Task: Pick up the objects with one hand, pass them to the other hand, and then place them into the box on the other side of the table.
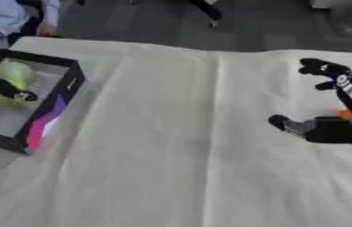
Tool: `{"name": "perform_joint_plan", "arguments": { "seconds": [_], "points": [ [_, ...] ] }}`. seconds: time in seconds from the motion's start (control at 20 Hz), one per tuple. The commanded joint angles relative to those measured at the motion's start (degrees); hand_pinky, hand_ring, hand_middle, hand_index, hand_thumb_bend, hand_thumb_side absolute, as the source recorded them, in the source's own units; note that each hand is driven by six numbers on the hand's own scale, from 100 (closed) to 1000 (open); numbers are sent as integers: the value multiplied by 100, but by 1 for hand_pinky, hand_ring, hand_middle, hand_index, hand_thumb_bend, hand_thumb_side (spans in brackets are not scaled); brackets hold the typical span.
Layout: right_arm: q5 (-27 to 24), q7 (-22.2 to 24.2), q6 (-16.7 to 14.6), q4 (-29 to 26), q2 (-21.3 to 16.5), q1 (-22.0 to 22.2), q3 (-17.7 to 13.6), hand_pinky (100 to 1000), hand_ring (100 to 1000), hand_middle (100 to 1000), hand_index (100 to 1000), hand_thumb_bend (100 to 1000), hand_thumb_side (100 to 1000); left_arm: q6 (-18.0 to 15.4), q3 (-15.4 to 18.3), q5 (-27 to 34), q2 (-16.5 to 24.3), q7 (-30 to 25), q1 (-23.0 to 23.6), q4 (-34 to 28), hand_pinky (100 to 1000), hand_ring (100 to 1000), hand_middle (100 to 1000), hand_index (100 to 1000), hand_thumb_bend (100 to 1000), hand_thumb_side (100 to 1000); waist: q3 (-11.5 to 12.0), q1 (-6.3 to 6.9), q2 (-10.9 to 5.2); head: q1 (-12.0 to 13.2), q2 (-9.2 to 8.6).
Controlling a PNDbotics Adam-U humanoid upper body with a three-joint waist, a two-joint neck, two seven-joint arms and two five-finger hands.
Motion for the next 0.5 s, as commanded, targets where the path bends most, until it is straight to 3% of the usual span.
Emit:
{"name": "perform_joint_plan", "arguments": {
  "seconds": [0.05,0.1,0.2,0.35,0.5],
  "points": [
    [-31,-91,-3,-87,-219,-5,-142,807,929,821,934,618,359,-43,94,-130,172,-12,-113,-138,896,820,767,869,878,558,-3,-46,-39,-84,-50],
    [-31,-111,-3,-87,-230,21,-157,807,929,821,934,618,358,-25,105,-133,184,24,-114,-188,894,817,767,869,855,545,-7,-44,-43,-125,-43],
    [-29,-159,-8,-87,-248,75,-200,804,928,820,933,615,353,19,126,-95,200,134,-120,-318,884,796,789,871,689,490,-13,-36,-53,-293,-4],
    [-168,-448,77,-87,-232,198,-437,792,919,814,925,613,314,70,131,109,244,428,-116,-711,871,770,805,850,502,392,-18,-21,-64,-924,106],
    [-335,-778,233,-87,-314,399,-743,796,906,820,928,615,309,221,94,394,337,741,-81,-1123,867,763,797,838,460,368,-40,-6,-70,-1474,182]
  ]
}}
